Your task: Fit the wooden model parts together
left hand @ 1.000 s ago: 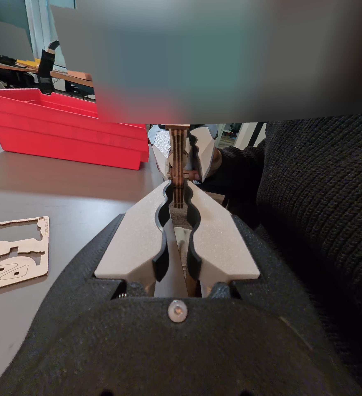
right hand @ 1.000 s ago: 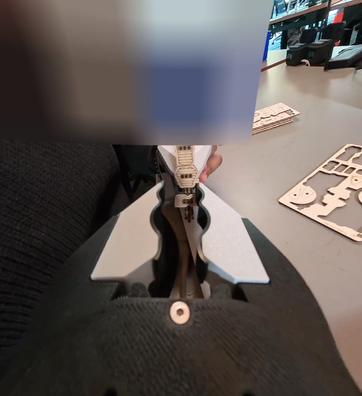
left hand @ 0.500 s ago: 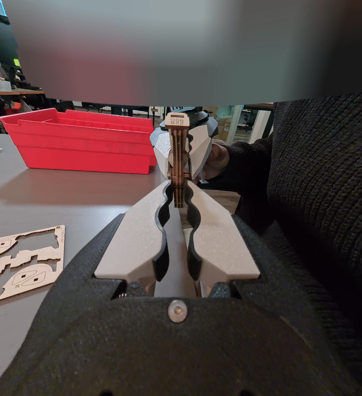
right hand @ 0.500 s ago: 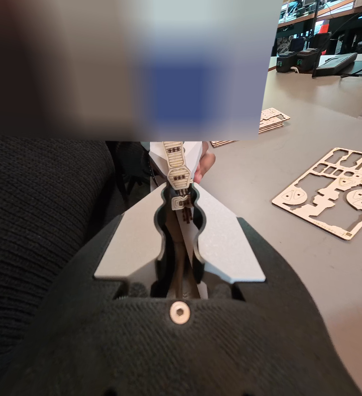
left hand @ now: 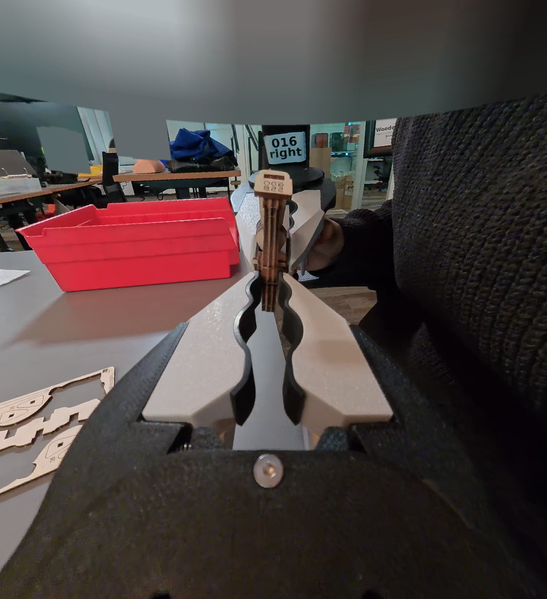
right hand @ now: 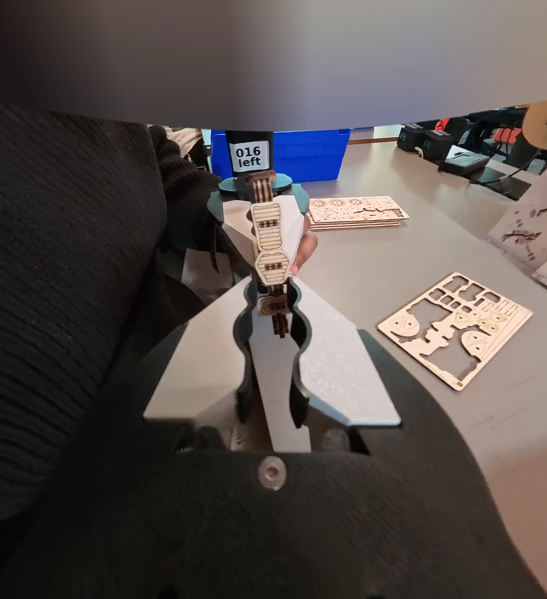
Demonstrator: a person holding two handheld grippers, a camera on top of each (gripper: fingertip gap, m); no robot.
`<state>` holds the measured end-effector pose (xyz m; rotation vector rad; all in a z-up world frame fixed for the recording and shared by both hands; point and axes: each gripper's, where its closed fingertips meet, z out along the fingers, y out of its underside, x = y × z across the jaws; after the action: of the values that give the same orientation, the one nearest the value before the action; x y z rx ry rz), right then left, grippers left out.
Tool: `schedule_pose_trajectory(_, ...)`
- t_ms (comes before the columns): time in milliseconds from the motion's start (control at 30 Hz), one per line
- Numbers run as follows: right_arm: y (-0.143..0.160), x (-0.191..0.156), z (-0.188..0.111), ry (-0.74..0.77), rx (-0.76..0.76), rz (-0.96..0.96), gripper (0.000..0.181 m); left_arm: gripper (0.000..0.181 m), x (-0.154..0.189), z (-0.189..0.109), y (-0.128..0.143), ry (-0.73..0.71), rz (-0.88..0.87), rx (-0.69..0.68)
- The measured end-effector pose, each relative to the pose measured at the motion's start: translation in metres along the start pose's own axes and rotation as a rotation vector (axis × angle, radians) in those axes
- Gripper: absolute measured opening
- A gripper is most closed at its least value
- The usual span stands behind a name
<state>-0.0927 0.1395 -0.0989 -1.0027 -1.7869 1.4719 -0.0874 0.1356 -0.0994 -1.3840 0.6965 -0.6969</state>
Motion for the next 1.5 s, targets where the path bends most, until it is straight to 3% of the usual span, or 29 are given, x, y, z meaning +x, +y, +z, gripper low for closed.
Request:
schedule_pose_trajectory(800, 0.003, 0.000, 0.001, 0.034, -0.054, -0.019, 0.016, 0.008, 0.001, -0.001, 0.000, 0.015, -0.038, -0.015)
schedule_pose_trajectory(900, 0.009, -0.001, 0.005, 0.042, -0.098, -0.050, 0.016, 0.018, 0.003, -0.002, -0.010, 0.027, -0.061, 0.039)
schedule_pose_trajectory(967, 0.007, -0.005, 0.007, 0.030, -0.093, -0.051, 0.016, 0.019, 0.005, 0.001, -0.004, 0.024, -0.033, -0.005)
schedule_pose_trajectory(1067, 0.007, -0.006, 0.007, 0.023, -0.087, -0.039, 0.016, 0.011, 0.004, 0.001, -0.006, 0.018, -0.050, 0.007)
schedule_pose_trajectory(1500, 0.006, -0.007, 0.007, 0.015, -0.086, -0.029, 0.016, 0.011, 0.005, 0.002, -0.006, 0.031, -0.079, 0.030)
